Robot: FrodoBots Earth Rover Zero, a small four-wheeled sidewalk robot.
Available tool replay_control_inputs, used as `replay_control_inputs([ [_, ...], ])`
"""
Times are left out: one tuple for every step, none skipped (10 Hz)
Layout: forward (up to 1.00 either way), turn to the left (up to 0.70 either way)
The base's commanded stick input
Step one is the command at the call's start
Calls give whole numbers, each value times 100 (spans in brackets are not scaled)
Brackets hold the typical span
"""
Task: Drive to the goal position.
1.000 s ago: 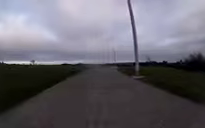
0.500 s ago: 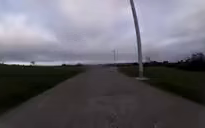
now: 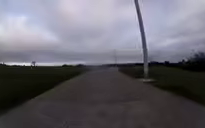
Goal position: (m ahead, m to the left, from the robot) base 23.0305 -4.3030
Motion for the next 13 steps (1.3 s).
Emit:
replay_control_inputs([
  [85, 0],
  [85, 0],
  [85, 0],
  [85, 0],
  [85, 0],
  [85, 0],
  [85, 0],
  [85, 0],
  [85, 0],
  [85, 0],
  [85, -31],
  [85, -31],
  [85, -32],
])
